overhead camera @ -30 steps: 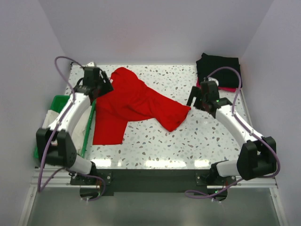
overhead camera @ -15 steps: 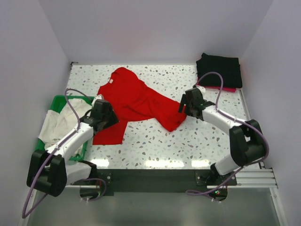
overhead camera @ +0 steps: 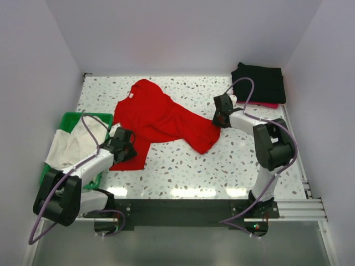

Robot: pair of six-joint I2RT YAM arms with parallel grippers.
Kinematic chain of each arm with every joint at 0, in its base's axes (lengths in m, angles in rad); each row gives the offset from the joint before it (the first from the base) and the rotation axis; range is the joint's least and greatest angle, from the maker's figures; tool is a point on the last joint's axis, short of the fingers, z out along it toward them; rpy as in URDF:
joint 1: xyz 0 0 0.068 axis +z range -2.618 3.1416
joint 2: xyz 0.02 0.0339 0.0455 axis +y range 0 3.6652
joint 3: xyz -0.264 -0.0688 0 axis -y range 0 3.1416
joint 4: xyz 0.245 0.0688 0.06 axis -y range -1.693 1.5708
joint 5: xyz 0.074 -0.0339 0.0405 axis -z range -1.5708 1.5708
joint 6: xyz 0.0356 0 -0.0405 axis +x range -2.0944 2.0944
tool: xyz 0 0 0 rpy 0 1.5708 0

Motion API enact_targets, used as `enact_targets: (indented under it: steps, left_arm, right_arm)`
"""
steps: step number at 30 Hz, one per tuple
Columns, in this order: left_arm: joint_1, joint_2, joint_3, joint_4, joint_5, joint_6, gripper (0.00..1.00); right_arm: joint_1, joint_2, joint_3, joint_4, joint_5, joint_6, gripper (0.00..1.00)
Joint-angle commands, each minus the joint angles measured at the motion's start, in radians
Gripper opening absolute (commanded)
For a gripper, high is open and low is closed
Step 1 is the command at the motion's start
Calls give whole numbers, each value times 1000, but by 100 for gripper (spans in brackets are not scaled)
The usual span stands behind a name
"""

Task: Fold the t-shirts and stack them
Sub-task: Flatten the tshirt out

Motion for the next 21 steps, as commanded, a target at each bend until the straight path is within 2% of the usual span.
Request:
enact_targets:
  steps: [1,4,6,16,19,21]
  left_arm:
    - [-9,14,-18,51,-42,-22,32]
    - [-12,31,-29,56,-32,-22,15]
    - [-14,34,-41,59,-26,-25,1]
    - [-34,33,-92,51,8,-25,0]
    - [-48,11,-90,14,11,-30,0]
    - [-55,-12,-84,-7,16,-36,0]
  right_arm:
    - [-9,21,75,22,2,-2,21]
    - [-33,41,118,3,-10,-19,4]
    - [-61,52,177,-18,-12,-30,0]
    - [-165,196,545,-110,-35,-103,0]
    - [-188,325,810,-167,-32,-128,0]
    - [-204,414,913,-172,-50,-142,0]
